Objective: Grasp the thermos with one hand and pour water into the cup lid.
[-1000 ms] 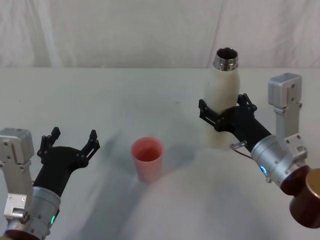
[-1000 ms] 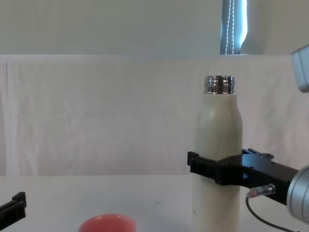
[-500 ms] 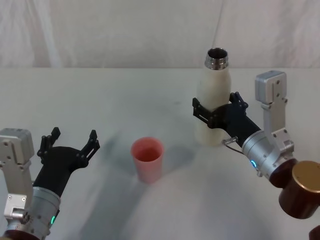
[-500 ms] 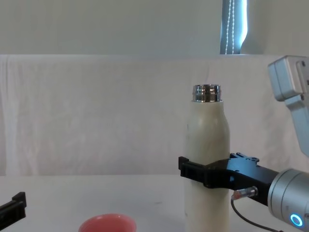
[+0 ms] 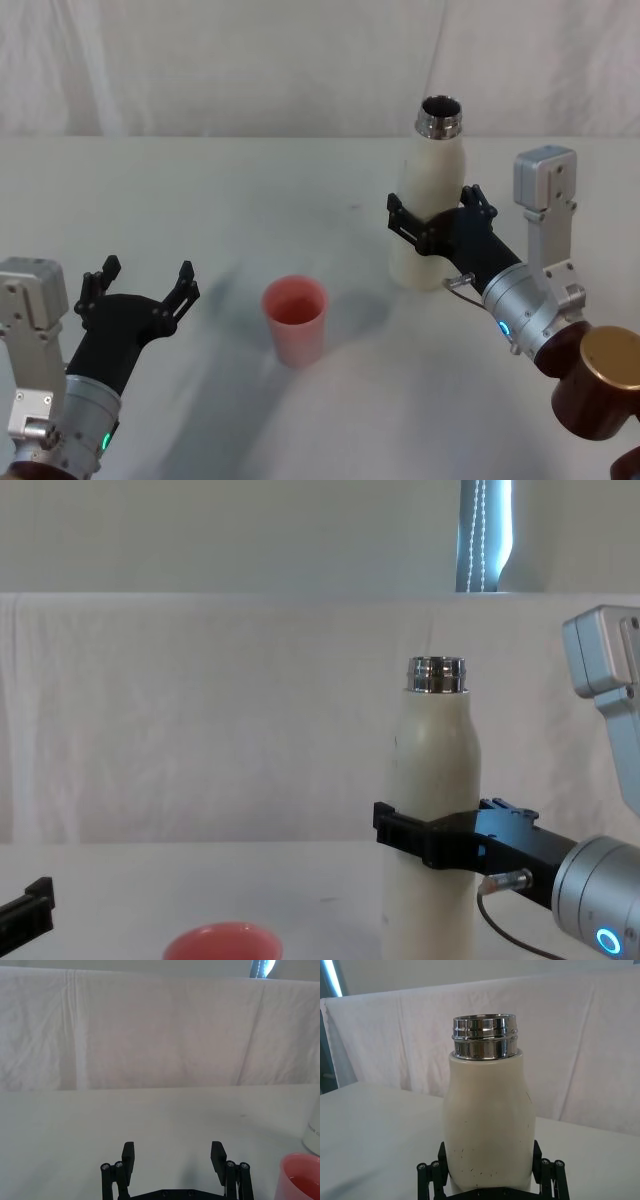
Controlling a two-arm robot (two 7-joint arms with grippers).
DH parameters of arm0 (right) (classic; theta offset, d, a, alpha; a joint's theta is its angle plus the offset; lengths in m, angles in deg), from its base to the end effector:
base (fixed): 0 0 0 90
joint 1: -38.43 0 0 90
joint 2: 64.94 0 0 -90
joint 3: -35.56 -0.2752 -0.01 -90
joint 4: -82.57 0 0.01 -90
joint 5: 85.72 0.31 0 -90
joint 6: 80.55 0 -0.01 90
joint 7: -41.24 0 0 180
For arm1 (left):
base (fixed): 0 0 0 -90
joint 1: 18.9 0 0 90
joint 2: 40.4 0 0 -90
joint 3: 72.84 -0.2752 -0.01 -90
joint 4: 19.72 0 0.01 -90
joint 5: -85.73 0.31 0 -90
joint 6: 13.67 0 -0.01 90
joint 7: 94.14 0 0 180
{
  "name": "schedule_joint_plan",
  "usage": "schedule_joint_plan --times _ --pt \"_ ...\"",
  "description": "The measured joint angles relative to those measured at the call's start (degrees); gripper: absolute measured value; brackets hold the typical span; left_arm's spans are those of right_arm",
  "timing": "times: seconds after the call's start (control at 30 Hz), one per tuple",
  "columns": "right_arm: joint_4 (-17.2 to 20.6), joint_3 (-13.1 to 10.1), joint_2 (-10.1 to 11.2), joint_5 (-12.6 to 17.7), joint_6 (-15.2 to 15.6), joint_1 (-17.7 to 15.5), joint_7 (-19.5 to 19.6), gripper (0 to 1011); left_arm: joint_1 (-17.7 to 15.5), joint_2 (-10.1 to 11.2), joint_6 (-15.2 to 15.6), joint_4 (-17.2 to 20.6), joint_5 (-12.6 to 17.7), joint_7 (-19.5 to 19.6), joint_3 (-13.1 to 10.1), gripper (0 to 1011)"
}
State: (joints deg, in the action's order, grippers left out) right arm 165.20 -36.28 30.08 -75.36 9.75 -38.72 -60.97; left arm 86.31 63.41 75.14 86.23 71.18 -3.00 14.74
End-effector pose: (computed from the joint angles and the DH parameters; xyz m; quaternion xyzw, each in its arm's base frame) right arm 0.3763 0.0727 -0.2566 0.0297 -0.0071 -0.5031 0.8637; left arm 0.2579 0.0339 -0.2714 -0.0174 0.0065 0.6616 0.7497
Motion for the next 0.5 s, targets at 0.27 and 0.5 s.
schedule_joint_plan --times 0.27,0.5 --pt "-1.4 0.1 -0.4 0.1 -0.4 0.4 0.0 955 0.0 0.0 0.0 0.0 0.0 0.0 0.0 1001" --pt "-2.0 0.1 -0.5 0.1 -0.8 0.4 -0.1 955 0.0 0.0 0.0 0.0 0.0 0.0 0.0 1001"
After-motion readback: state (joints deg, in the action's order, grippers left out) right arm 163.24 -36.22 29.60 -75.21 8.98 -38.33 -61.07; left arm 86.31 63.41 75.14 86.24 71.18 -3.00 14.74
